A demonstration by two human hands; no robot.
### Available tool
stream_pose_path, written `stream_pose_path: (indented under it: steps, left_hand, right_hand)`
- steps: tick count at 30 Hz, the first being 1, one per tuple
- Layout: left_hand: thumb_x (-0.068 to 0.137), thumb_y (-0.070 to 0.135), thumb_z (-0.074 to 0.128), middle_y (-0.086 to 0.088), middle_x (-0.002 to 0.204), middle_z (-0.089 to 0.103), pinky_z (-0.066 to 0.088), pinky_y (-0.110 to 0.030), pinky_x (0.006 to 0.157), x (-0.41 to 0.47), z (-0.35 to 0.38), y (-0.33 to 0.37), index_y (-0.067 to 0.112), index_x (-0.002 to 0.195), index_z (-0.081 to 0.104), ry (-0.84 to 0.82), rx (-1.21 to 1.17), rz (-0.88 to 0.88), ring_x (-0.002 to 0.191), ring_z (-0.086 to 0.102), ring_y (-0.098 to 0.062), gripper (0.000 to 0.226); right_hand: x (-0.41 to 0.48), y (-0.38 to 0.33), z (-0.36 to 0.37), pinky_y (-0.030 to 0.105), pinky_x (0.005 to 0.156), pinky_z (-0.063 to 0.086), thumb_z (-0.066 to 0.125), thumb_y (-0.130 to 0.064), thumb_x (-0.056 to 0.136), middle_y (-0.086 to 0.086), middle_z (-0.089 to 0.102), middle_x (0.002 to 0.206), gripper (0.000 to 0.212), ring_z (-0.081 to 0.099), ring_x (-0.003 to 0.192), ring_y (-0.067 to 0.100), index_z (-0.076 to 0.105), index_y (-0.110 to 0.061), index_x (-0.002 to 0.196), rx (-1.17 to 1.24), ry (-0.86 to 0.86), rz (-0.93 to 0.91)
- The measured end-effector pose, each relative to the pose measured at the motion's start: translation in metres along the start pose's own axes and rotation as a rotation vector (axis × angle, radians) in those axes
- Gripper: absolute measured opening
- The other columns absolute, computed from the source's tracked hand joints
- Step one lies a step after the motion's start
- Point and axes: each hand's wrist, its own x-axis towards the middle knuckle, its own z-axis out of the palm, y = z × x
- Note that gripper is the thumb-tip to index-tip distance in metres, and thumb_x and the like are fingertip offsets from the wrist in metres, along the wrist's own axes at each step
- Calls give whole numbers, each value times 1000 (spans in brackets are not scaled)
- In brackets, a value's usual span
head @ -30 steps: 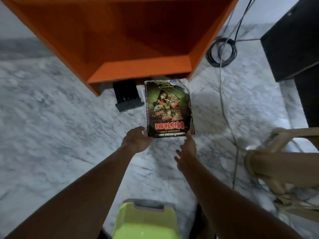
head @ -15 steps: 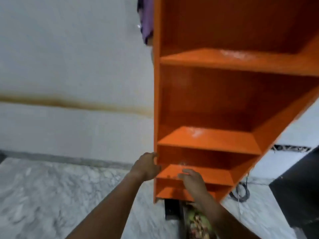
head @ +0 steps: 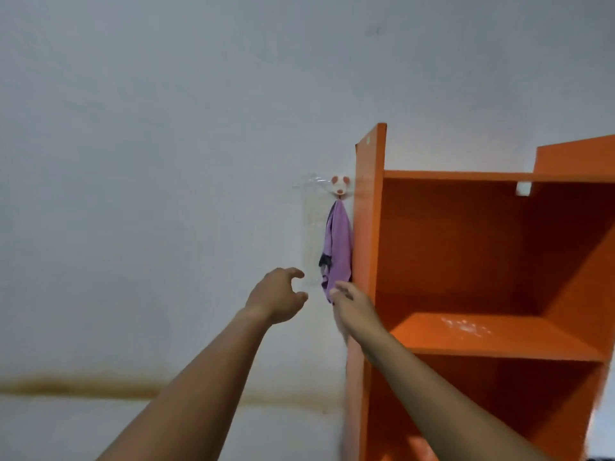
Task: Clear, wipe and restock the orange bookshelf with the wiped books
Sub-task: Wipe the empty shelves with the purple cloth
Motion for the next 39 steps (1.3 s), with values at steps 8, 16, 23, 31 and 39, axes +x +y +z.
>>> stream_pose_path:
  steps: [8, 16, 23, 31, 39]
  left_hand:
    - [93, 27, 67, -1, 149, 53, 39, -36, 112, 34, -5, -9, 21, 140, 57, 27, -81, 29, 137, 48, -21, 49]
    - [95, 14, 57, -8, 145, 56, 40, -28, 99, 95, 11, -10, 19, 139, 58, 80, -71, -75, 128, 56, -25, 45]
    - [100, 20, 54, -13, 143, 58, 41, -36, 112, 197, 49, 18, 14, 140, 57, 108, -276, -151, 132, 54, -27, 41]
    - [92, 27, 71, -16, 122, 70, 59, -37, 87, 268, 92, 31, 12, 136, 58, 247, -592, -239, 103, 70, -26, 48]
    - [102, 5, 51, -16, 114, 73, 59, -37, 90, 245, 35, 33, 8, 118, 71, 320, -900, 17, 103, 71, -25, 26]
  right_hand:
    - [61, -32, 20, 30, 63, 40, 44, -32, 98, -8, 54, 86, 18, 49, 80, 16, 61, -30, 103, 23, 41, 74]
    - [119, -38, 19, 37, 77, 46, 36, -26, 93, 2, 60, 103, 33, 57, 92, 26, 61, -26, 114, 120, 99, 99]
    - [164, -41, 7, 40, 112, 39, 34, -19, 109, 13, 46, 152, 44, 46, 137, 34, 39, -12, 152, 343, 172, 35]
    - [155, -24, 3, 39, 121, 28, 31, -30, 111, 11, 31, 163, 52, 32, 149, 30, 26, -11, 159, 506, 96, 73]
    - [178, -20, 26, 42, 125, 21, 36, -34, 109, 6, 22, 169, 55, 23, 154, 26, 24, -19, 161, 413, 273, 47]
